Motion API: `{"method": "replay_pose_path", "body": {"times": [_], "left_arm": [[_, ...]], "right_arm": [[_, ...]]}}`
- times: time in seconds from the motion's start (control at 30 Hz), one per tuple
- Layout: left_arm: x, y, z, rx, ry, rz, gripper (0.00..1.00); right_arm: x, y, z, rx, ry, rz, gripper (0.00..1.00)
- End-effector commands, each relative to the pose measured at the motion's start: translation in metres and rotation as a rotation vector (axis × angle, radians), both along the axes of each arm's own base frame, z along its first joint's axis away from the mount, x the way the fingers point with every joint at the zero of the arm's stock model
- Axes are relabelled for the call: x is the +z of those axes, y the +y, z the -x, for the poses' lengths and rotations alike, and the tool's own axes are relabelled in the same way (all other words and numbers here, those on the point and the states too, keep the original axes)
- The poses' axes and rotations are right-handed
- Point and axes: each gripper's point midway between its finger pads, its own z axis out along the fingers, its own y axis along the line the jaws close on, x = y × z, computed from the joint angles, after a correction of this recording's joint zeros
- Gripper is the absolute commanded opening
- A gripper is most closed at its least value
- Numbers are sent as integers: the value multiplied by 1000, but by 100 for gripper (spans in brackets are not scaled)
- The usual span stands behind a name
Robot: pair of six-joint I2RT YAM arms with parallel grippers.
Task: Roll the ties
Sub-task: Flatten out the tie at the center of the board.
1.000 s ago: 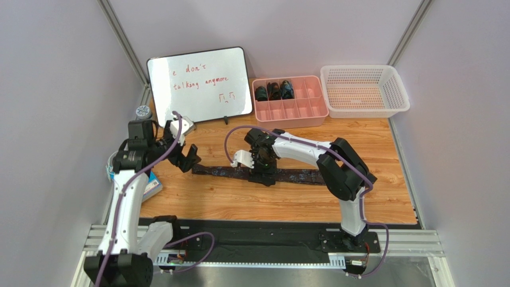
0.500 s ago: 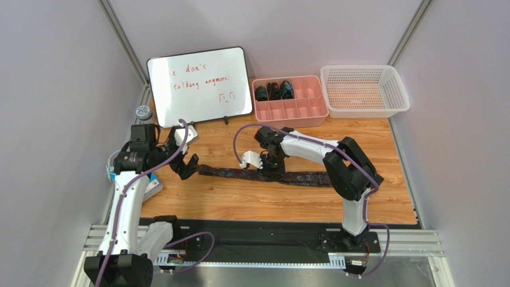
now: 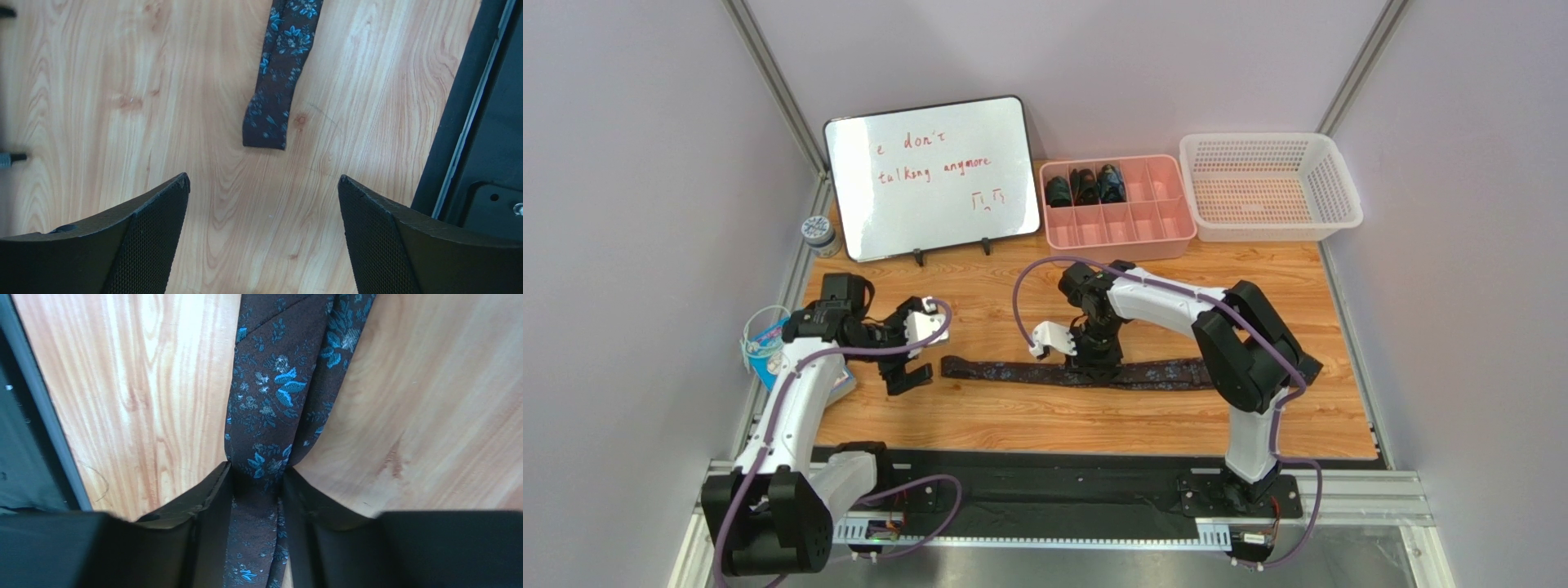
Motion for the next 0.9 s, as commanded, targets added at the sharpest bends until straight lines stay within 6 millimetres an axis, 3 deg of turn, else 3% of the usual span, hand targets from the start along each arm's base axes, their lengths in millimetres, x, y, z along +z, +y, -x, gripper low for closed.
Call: {"method": "replay_pose_path", "body": {"times": [0.0,0.17,0.3,0.4,0.53,0.63,0.73,0.87], "left_arm": [[-14,-13,-8,-181,-90,-18,96],[-29,-34,-17,-271,-81,-40,96],[-45,-42,-22,-297,-29,-69,96],[-54,-41,-28,-289,-12,-102,91],[-63,-36,-38,-258,11,-145,61],[-64,-37,-40,-255,35,-148,48],[-59,-43,-37,-284,37,-134,47],[-52,-56,-31,-345,7,-138,54]], "right_arm": [[6,-2,14,17,51,-12,45],[12,5,12,-28,69,-27,54],[8,4,7,-59,78,-10,51],[3,3,-2,-73,62,-4,47],[-2,-2,-14,-73,36,3,42],[-7,-12,-27,-81,22,20,40],[-10,-23,-33,-82,15,37,40],[-6,-30,-26,-59,10,33,42]]}}
